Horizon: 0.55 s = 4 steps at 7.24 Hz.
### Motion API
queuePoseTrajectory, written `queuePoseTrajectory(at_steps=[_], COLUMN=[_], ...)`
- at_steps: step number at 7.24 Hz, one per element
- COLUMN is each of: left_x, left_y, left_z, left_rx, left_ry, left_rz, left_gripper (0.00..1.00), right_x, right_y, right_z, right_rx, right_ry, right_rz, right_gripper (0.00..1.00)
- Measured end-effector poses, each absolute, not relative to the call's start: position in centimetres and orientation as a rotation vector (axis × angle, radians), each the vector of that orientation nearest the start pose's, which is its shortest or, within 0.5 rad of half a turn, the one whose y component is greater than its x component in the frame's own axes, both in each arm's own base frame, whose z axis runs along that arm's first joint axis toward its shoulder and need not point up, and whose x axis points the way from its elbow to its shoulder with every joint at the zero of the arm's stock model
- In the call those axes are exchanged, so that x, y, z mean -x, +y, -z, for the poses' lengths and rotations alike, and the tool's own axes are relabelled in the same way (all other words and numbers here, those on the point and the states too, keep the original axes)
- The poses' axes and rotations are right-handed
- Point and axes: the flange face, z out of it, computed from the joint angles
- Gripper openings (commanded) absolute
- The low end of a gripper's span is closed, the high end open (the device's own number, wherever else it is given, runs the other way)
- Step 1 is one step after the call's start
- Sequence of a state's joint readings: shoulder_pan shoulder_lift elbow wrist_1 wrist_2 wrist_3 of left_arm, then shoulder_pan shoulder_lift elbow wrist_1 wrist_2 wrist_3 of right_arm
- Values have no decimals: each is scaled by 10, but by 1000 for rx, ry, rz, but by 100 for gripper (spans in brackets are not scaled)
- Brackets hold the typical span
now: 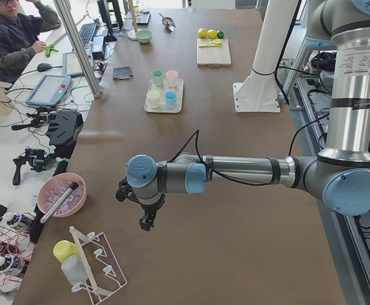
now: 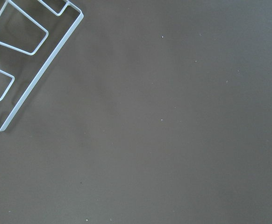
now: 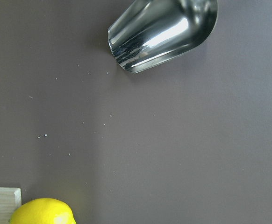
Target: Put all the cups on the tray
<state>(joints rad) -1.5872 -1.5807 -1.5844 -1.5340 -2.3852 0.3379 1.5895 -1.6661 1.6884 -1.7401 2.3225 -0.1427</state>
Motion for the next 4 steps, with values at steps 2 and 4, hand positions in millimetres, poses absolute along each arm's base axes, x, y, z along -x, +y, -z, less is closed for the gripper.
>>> queuePoseTrajectory(at_steps=[2, 4], left_x=[69, 69], left_y=[-493, -493], left_z=[-649, -649], left_rx=[-129, -128], left_ry=[806, 795], left_rz=[-297, -299], left_gripper=[98, 98], right_x=[-72, -71], right_y=[-439, -439], right_z=[-663, -663], right_rx=[79, 79], right_ry=[-759, -760], right_rz=[66, 69], right_gripper=[100, 100])
